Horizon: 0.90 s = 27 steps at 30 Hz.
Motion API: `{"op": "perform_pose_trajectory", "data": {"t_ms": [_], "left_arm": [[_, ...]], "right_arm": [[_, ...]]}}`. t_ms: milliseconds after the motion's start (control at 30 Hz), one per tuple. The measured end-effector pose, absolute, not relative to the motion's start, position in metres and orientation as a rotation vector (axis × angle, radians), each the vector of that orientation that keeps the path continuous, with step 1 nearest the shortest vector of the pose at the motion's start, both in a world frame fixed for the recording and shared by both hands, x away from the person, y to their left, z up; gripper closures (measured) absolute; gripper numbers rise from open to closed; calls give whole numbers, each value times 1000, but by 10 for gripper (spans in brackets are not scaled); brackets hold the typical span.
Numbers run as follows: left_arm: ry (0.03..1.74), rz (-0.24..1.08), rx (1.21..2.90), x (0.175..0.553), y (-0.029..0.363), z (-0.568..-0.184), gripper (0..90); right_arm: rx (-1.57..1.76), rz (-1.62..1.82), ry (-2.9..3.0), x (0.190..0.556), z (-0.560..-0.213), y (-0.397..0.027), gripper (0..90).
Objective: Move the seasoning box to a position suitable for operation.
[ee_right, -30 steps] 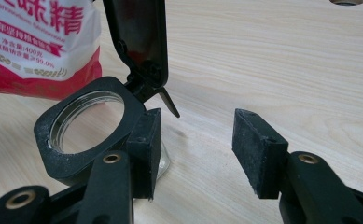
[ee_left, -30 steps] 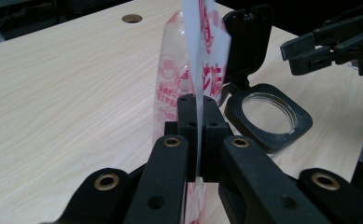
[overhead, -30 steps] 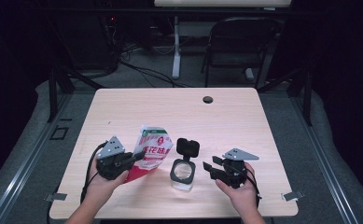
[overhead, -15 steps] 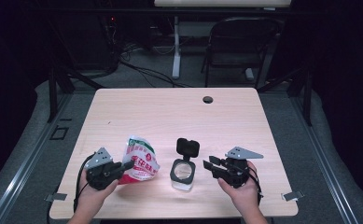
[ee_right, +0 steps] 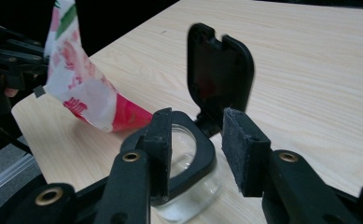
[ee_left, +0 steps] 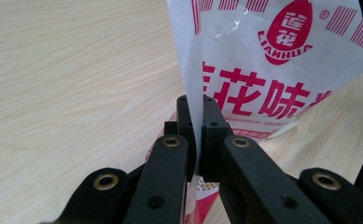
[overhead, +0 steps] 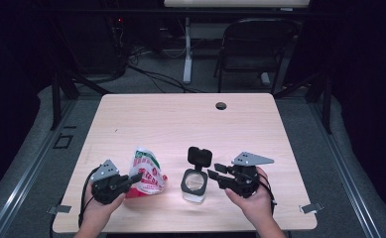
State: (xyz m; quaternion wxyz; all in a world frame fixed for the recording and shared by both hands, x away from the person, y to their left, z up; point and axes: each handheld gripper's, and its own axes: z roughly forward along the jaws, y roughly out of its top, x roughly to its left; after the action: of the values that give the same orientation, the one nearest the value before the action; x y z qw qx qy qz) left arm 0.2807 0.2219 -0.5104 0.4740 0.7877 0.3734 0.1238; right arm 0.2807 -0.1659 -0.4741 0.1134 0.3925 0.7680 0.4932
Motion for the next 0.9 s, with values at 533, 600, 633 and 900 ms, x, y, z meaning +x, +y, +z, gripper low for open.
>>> {"op": "perform_pose_trajectory", "data": {"t_ms": [533,600,633,900], "left_arm": [[907,274,1964,276,218,-521,887],[901,273,1970,275,216,-522,887],[897,277,1970,275,215,-523,887],[901,259,1966,274,212,-526,887]], "right_arm": [[988,1472,2414,280,-475,-110,564],[963,1469,2443,280,-476,-103,561],[957,1469,2450,280,-477,-101,560],[933,1463,2502,279,-481,-87,556]]}}
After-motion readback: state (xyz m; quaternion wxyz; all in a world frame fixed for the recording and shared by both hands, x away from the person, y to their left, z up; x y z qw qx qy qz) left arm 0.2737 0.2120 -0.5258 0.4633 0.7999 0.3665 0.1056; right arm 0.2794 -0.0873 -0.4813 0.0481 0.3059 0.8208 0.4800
